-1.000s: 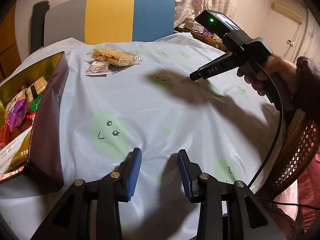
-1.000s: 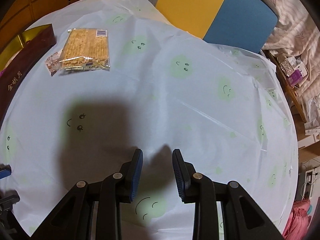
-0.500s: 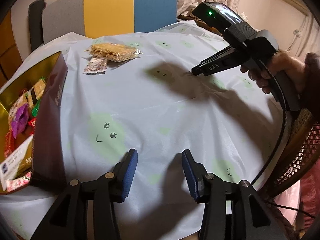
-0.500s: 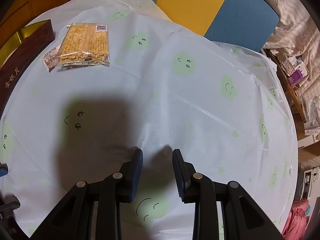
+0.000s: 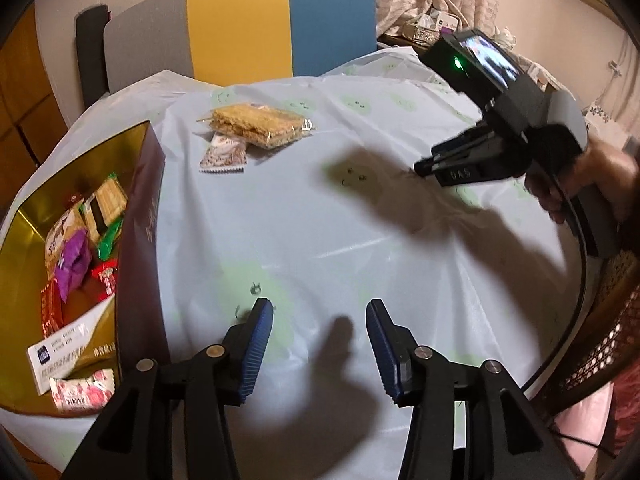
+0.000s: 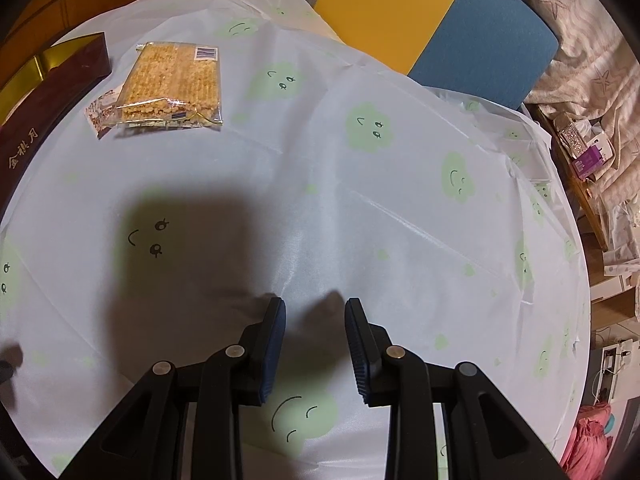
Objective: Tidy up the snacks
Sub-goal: 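Withdraw the open right tool and move the left tool toward the rice-cracker pack, then grasp the rice-cracker pack with the left tool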
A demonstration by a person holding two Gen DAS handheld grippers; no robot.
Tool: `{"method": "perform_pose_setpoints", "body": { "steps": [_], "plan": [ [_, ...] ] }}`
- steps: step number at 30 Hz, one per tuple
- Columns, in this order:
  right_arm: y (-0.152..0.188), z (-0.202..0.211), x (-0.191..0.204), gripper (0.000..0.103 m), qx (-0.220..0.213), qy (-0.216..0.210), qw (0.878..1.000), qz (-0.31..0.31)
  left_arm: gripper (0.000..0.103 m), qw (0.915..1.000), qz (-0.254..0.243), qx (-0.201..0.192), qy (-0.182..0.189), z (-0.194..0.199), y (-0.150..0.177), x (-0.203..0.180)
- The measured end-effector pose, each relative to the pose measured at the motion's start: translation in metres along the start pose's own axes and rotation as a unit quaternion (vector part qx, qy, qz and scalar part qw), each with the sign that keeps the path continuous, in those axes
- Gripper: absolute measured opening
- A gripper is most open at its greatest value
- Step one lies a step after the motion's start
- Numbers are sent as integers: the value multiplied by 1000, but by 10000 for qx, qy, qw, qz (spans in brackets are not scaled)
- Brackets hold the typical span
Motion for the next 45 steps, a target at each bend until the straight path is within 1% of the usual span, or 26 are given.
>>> {"method": "perform_pose_setpoints", "body": {
  "steps": [4,9,13,17,19,21,25,30,32,37,38,39,43,45],
  "plan": [
    [0,0,0,31,0,0,10000,5,51,9994,289,18,195,0,-10,9],
    [1,1,0,31,0,17,10000,19,51,9973,671,-48,296,4,-26,28],
    [2,2,0,31,1,37,10000,25,51,9951,894,-244,345,9,-55,49],
    [2,4,2,31,2,64,10000,46,51,9923,1122,-295,424,3,-85,69],
    [2,5,1,31,5,66,10000,50,51,9911,1238,-232,439,-8,-99,78],
    [3,5,1,31,6,68,10000,51,55,9893,1378,-139,451,-19,-108,85],
    [2,4,0,31,19,71,10000,64,55,9854,1625,65,505,-40,-123,96],
    [2,4,0,31,31,81,9999,76,65,9795,1923,333,497,-71,-141,108],
    [2,4,0,31,38,84,9999,79,65,9783,1972,447,452,-82,-147,111],
    [1,3,0,31,64,79,9999,83,68,9778,1964,703,201,-106,-157,119],
    [1,3,0,31,69,79,9999,85,72,9777,1961,745,137,-110,-159,120],
    [0,3,0,31,72,81,9999,83,73,9778,1955,744,99,-112,-161,121],
    [0,3,0,31,80,93,9999,98,76,9804,1777,849,-42,-125,-170,117],
    [0,3,0,31,82,96,9999,104,78,9828,1612,890,-164,-130,-174,114]
  ]
}}
Point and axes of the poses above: each gripper's, at about its wrist camera, not at the fingertips, and z roughly against the way its jaws point, x to its left, y to its underside, the point moved 8 cm from there along -z, roughly the way its jaws point, and after that the axes turned 14 degrees about -z, right-handed, at the moved point
